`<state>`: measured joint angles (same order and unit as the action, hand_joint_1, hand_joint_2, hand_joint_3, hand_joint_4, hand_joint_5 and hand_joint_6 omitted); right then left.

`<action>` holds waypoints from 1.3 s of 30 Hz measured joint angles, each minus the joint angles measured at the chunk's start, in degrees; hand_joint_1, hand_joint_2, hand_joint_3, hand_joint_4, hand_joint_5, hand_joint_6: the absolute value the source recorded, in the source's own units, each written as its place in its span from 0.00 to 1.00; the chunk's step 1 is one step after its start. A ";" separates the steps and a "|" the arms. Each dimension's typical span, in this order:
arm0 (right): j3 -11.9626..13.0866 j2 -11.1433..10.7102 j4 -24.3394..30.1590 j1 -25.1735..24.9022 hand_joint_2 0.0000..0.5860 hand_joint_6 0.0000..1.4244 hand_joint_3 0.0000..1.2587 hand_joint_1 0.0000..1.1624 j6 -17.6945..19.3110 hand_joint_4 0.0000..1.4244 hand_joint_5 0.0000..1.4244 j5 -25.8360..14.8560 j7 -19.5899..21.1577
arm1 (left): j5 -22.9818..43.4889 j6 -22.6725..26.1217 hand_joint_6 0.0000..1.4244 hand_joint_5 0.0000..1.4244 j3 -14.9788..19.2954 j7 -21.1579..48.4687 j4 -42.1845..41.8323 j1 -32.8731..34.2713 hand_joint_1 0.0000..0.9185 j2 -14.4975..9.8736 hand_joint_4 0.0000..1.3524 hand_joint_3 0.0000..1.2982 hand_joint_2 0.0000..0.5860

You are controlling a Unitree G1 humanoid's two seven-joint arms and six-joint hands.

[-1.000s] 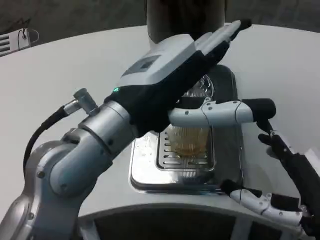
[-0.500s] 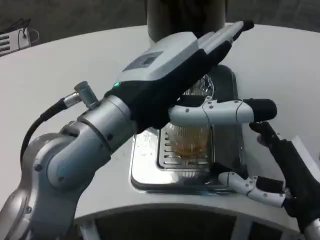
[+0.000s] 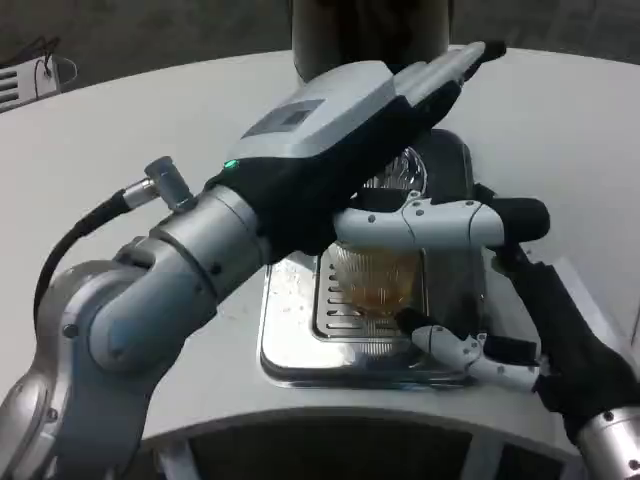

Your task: Grasp the cup under the faucet to collect the drink, then remove the cup.

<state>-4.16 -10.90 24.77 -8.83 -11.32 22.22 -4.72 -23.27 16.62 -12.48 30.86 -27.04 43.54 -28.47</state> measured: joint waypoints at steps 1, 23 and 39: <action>-0.16 0.12 -0.19 -0.25 0.39 0.04 0.00 0.65 -0.05 0.02 0.04 0.01 0.02 | 0.01 0.00 0.06 0.00 0.05 0.10 -0.05 0.02 0.00 -0.06 0.00 0.00 0.00; -2.77 2.15 -6.85 -6.41 0.39 0.04 0.00 0.65 -0.54 0.01 0.04 0.76 1.73 | 0.25 2.05 0.06 0.00 2.38 1.45 -2.50 -0.28 0.00 -1.08 0.00 0.00 0.00; -2.60 2.35 -7.45 -6.88 0.40 0.03 0.00 0.64 -0.57 0.01 0.04 0.73 1.89 | 5.39 -4.74 0.11 0.00 10.22 -7.73 -4.53 -7.12 0.00 4.46 0.00 0.02 0.01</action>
<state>-6.76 -8.55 17.32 -15.72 -11.89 22.96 -2.83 -17.88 11.88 -2.27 23.13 -31.57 36.43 -24.01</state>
